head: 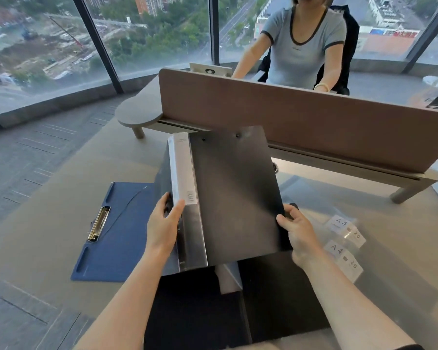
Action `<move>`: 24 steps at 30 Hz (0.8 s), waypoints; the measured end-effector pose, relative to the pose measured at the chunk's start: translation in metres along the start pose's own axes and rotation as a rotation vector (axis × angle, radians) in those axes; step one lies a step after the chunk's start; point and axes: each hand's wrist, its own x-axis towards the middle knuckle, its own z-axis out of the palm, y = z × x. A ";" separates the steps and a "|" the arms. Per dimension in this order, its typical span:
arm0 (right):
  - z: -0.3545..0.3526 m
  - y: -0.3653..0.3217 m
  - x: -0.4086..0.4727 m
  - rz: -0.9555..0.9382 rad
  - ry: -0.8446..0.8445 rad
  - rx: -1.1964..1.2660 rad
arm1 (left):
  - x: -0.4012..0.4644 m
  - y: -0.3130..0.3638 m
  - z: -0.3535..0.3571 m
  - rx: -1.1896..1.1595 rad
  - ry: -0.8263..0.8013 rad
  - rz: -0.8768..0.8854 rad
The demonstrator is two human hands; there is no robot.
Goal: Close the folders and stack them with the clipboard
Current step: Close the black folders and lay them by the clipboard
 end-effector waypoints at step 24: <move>0.036 0.029 -0.025 -0.040 -0.047 -0.436 | -0.003 -0.044 -0.014 -0.278 -0.158 -0.347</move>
